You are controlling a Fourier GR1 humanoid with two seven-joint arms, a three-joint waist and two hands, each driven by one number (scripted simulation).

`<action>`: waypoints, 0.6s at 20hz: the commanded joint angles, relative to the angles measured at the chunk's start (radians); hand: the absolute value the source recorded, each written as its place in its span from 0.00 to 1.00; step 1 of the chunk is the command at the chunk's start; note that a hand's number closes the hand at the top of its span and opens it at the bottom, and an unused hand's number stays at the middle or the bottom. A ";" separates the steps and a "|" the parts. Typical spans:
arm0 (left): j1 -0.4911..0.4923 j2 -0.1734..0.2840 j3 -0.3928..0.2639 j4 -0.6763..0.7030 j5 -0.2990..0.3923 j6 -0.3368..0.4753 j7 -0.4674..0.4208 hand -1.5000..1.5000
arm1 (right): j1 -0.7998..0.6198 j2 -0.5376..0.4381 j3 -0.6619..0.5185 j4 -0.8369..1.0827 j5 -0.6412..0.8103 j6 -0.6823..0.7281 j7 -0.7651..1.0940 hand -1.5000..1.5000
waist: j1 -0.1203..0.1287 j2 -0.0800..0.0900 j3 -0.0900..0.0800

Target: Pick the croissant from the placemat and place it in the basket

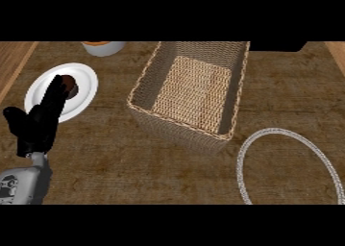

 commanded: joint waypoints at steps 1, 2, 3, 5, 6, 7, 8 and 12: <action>0.040 0.039 0.017 -0.069 0.022 -0.032 0.042 0.50 | -0.160 0.003 0.030 -0.046 0.067 -0.081 0.220 1.00 | 0.000 -0.004 -0.001; -0.009 0.019 0.017 0.004 0.014 -0.016 0.016 0.50 | -0.163 0.002 0.069 -0.082 0.110 -0.079 0.289 1.00 | -0.017 -0.002 -0.002; 0.040 0.021 0.026 0.005 0.020 -0.030 -0.034 0.50 | -0.211 0.002 0.009 -0.081 0.085 -0.064 0.311 1.00 | -0.012 0.000 -0.002; -0.013 0.014 0.012 -0.014 0.007 -0.006 0.028 0.50 | -0.259 0.001 -0.009 -0.084 0.072 -0.076 0.345 1.00 | -0.008 0.000 -0.001; -0.003 -0.004 0.004 0.025 -0.004 0.001 -0.007 0.50 | -0.251 0.000 -0.010 -0.114 0.082 -0.082 0.367 1.00 | -0.016 0.002 -0.002; -0.023 0.006 0.006 -0.015 0.006 -0.002 0.039 0.50 | -0.268 0.000 -0.048 -0.111 0.074 -0.110 0.356 1.00 | -0.010 0.000 -0.001; 0.019 -0.006 0.004 -0.005 0.006 -0.005 -0.004 0.50 | -0.255 0.000 -0.046 -0.113 0.088 -0.138 0.382 1.00 | -0.005 0.000 -0.002; -0.005 0.007 0.005 -0.008 0.001 -0.005 0.021 0.50 | -0.314 -0.001 -0.103 -0.135 0.105 -0.152 0.415 1.00 | 0.002 0.003 -0.001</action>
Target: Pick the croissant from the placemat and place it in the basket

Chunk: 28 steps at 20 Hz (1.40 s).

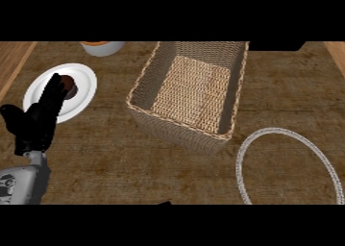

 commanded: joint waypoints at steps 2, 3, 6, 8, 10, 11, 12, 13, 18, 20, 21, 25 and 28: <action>-0.008 0.000 -0.011 -0.012 -0.018 0.011 0.020 0.50 | -0.125 0.070 -0.160 -0.128 -0.047 0.029 0.165 1.00 | 0.002 -0.001 0.000; 0.013 -0.010 -0.014 0.003 -0.016 0.007 -0.011 0.50 | -0.148 0.070 -0.178 -0.119 -0.044 0.033 0.172 1.00 | 0.008 0.003 -0.001; -0.003 -0.014 -0.019 0.000 -0.018 0.008 -0.007 0.50 | -0.180 0.070 -0.221 -0.114 -0.011 0.054 0.219 1.00 | 0.007 0.004 -0.001; 0.013 -0.018 -0.023 -0.017 -0.007 -0.003 -0.011 0.50 | -0.193 0.070 -0.250 -0.095 0.017 0.056 0.249 1.00 | 0.018 0.003 -0.001; 0.000 -0.021 -0.024 0.012 -0.023 0.011 -0.016 0.50 | -0.231 0.071 -0.268 -0.093 0.054 0.127 0.288 1.00 | 0.013 0.005 -0.002; -0.038 0.002 -0.017 -0.010 -0.005 -0.010 0.026 0.50 | -0.284 0.071 -0.307 -0.081 0.035 0.135 0.307 1.00 | 0.023 0.004 -0.001; -0.002 -0.012 -0.023 -0.006 -0.013 -0.004 -0.003 0.50 | -0.361 0.072 -0.364 -0.037 -0.004 0.166 0.331 1.00 | 0.032 0.006 -0.001; -0.006 -0.009 -0.014 0.014 -0.005 -0.009 -0.002 0.50 | -0.428 0.072 -0.380 -0.010 -0.026 0.180 0.371 1.00 | 0.027 0.006 -0.001; -0.008 -0.009 -0.019 0.017 -0.018 -0.005 -0.022 0.50 | -0.712 0.073 -0.520 0.238 -0.177 0.225 0.419 1.00 | 0.042 0.010 -0.001; -0.011 -0.008 -0.027 -0.005 -0.011 -0.017 0.001 0.50 | -0.764 0.074 -0.533 0.373 -0.227 0.206 0.385 1.00 | 0.052 0.012 0.000; -0.004 -0.007 -0.021 -0.017 -0.007 -0.015 0.000 0.50 | -0.804 0.074 -0.551 0.400 -0.265 0.196 0.385 1.00 | 0.043 0.009 0.000; 0.005 0.004 -0.006 -0.019 -0.004 -0.019 0.011 0.50 | -0.827 0.074 -0.541 0.568 -0.362 0.139 0.264 1.00 | 0.027 0.008 0.001; -0.064 -0.006 -0.007 -0.001 -0.023 0.018 0.054 0.50 | -0.819 0.074 -0.576 0.628 -0.420 0.171 0.169 1.00 | 0.006 0.007 0.001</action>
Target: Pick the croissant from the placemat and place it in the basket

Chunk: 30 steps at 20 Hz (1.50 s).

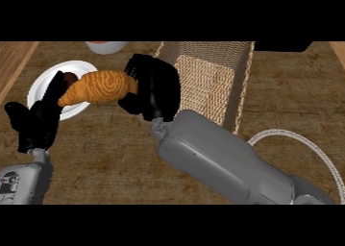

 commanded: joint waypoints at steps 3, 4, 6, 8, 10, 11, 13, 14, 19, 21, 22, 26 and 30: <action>0.030 -0.013 -0.004 -0.024 -0.012 0.012 -0.005 0.50 | -0.072 0.001 -0.060 0.176 -0.140 -0.001 -0.123 1.00 | -0.012 -0.003 0.001; 0.054 0.034 0.043 -0.001 0.032 -0.044 -0.032 0.50 | 0.007 0.001 -0.072 0.153 -0.142 0.004 -0.204 1.00 | -0.019 -0.003 0.001; -0.009 -0.017 -0.001 0.004 -0.019 0.025 0.016 0.50 | -0.086 0.001 -0.113 0.214 -0.196 0.040 -0.215 1.00 | -0.018 -0.003 0.001; 0.046 -0.011 0.003 -0.028 -0.002 -0.004 -0.021 0.50 | 0.007 0.001 -0.076 0.218 -0.253 -0.045 -0.297 1.00 | -0.012 -0.002 0.001; -0.007 0.009 0.023 0.012 0.007 -0.013 0.019 0.50 | -0.034 0.001 -0.132 0.219 -0.282 0.020 -0.339 1.00 | -0.022 -0.003 0.001; 0.001 0.014 0.027 0.011 0.002 -0.013 -0.003 0.50 | -0.041 0.001 -0.207 0.246 -0.261 0.079 -0.375 1.00 | -0.030 -0.004 0.001; 0.026 0.010 0.019 -0.007 0.007 -0.017 0.008 0.50 | -0.076 -0.148 0.064 0.343 -0.012 0.143 -0.388 1.00 | -0.019 -0.011 -0.009; 0.010 0.005 0.020 0.005 -0.004 -0.001 0.002 0.50 | -0.110 -0.130 0.093 0.351 0.020 0.156 -0.384 1.00 | -0.023 -0.009 -0.006; 0.021 0.012 0.030 0.012 0.007 -0.016 -0.027 0.50 | -0.203 -0.111 0.136 0.436 0.147 0.154 -0.395 1.00 | -0.021 -0.004 -0.001; 0.039 -0.033 -0.014 -0.026 -0.024 0.018 -0.002 0.50 | -0.220 -0.063 0.119 0.512 0.176 0.139 -0.398 1.00 | -0.017 -0.003 0.000; 0.006 -0.008 0.015 0.012 -0.010 0.007 0.006 0.50 | -0.222 -0.076 0.121 0.485 0.188 0.172 -0.400 1.00 | -0.030 -0.005 0.000; -0.001 0.015 0.029 -0.042 0.002 -0.005 0.039 0.50 | -0.279 -0.017 0.031 0.567 0.208 0.190 -0.409 1.00 | -0.024 -0.006 0.001; -0.035 -0.001 0.014 -0.012 -0.010 0.003 0.055 0.50 | -0.281 0.000 0.009 0.634 0.211 0.199 -0.417 1.00 | -0.019 -0.002 0.001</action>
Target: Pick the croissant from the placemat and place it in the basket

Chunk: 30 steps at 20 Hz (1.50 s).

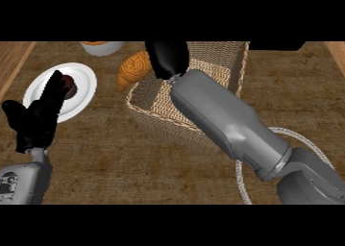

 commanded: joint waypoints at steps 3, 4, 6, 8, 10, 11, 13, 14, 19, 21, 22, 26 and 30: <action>-0.055 0.004 0.003 0.040 -0.001 -0.003 0.020 0.50 | 0.032 0.023 -0.007 0.057 0.007 0.100 0.027 1.00 | -0.002 0.002 0.000; 0.004 0.012 0.005 0.002 0.014 -0.029 0.002 0.50 | 0.003 0.023 -0.019 0.094 -0.002 0.157 0.002 1.00 | 0.007 0.002 0.000; 0.016 0.033 0.037 0.030 0.032 -0.046 -0.035 0.50 | 0.012 0.003 -0.060 0.136 -0.022 0.196 -0.067 1.00 | 0.002 0.003 0.000; -0.031 -0.012 -0.003 0.006 -0.011 0.015 0.012 0.50 | 0.011 0.023 -0.058 0.099 -0.029 0.219 -0.029 1.00 | 0.001 0.001 0.000; 0.043 0.015 0.024 0.022 0.033 -0.052 -0.040 0.50 | 0.010 0.023 -0.075 0.138 -0.006 0.199 -0.062 1.00 | 0.001 0.001 0.000; 0.000 -0.007 0.005 0.016 0.003 -0.011 -0.030 0.50 | -0.001 0.023 -0.092 0.195 -0.003 0.172 -0.094 1.00 | 0.007 0.005 0.000; -0.005 -0.006 0.005 0.044 -0.001 -0.016 -0.042 0.50 | -0.022 0.024 -0.123 0.234 0.002 0.153 -0.140 1.00 | 0.006 0.006 0.000; 0.019 0.008 0.015 0.026 0.015 -0.039 -0.056 0.50 | 0.006 0.024 -0.106 0.236 0.009 0.131 -0.116 1.00 | 0.013 0.006 0.000; 0.004 -0.044 -0.031 0.031 -0.035 0.017 -0.039 0.50 | 0.023 0.024 -0.102 0.238 0.024 0.130 -0.118 1.00 | 0.015 0.006 0.000; -0.034 -0.002 0.009 0.038 -0.009 -0.004 0.007 0.50 | -0.006 0.024 -0.122 0.290 0.051 0.119 -0.149 1.00 | 0.006 0.005 0.000; -0.038 0.032 0.042 0.064 0.019 -0.040 -0.025 0.50 | 0.014 0.024 -0.111 0.283 0.055 0.112 -0.138 1.00 | 0.010 0.006 0.000; 0.044 -0.027 -0.022 -0.021 -0.013 -0.017 -0.052 0.50 | 0.007 0.024 -0.110 0.340 0.065 0.106 -0.137 1.00 | 0.034 0.011 0.000; -0.004 0.015 0.024 0.039 0.008 -0.037 -0.027 0.50 | 0.044 0.024 -0.108 0.313 0.097 0.135 -0.173 1.00 | 0.002 0.003 0.000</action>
